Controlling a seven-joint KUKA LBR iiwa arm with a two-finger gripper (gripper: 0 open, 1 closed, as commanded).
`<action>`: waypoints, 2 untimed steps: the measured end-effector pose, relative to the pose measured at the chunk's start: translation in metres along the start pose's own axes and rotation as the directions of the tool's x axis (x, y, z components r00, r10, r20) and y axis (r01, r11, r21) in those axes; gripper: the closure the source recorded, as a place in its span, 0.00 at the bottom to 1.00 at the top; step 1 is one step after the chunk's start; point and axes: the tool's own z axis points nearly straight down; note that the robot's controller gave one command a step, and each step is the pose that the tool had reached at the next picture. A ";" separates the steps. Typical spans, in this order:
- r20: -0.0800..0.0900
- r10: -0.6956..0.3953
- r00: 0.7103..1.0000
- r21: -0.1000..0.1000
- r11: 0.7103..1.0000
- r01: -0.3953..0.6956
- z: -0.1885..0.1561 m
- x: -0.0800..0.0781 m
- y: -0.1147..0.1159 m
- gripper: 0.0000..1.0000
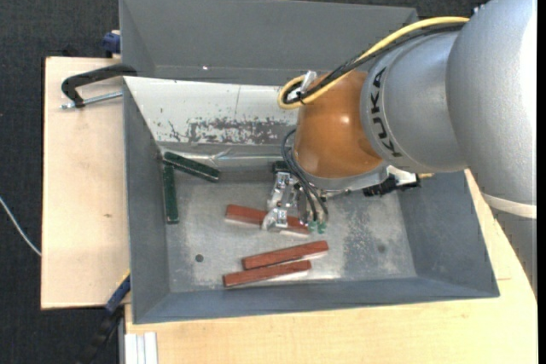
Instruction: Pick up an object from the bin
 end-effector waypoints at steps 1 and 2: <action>0.000 0.000 1.000 0.000 1.000 0.000 0.000 0.000 0.000 1.00; 0.004 0.002 1.000 0.000 1.000 -0.002 -0.201 0.019 0.007 1.00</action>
Offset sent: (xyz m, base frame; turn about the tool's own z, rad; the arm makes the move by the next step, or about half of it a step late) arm -0.0185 0.0086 0.2024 0.0040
